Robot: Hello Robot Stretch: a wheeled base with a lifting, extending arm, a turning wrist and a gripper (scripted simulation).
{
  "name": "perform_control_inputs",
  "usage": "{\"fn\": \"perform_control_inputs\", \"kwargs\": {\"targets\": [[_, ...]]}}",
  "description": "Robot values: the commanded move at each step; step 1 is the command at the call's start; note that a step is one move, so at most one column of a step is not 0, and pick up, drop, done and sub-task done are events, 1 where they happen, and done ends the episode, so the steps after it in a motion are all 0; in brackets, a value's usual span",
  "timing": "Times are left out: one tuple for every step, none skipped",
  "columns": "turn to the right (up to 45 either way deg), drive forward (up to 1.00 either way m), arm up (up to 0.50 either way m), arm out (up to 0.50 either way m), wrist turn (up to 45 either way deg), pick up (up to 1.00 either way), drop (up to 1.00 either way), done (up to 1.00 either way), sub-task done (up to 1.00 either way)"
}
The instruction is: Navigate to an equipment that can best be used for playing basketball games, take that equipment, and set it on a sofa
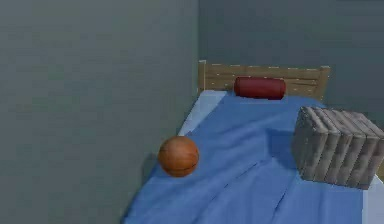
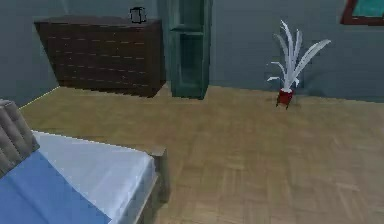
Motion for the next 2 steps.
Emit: {"fn": "perform_control_inputs", "kwargs": {"targets": [[45.0, 0.0, 0.0, 0.0, 0.0, 0.0, 0.0, 0.0, 0.0], [21.0, 0.0, 0.0, 0.0, 0.0, 0.0, 0.0, 0.0, 0.0]]}}
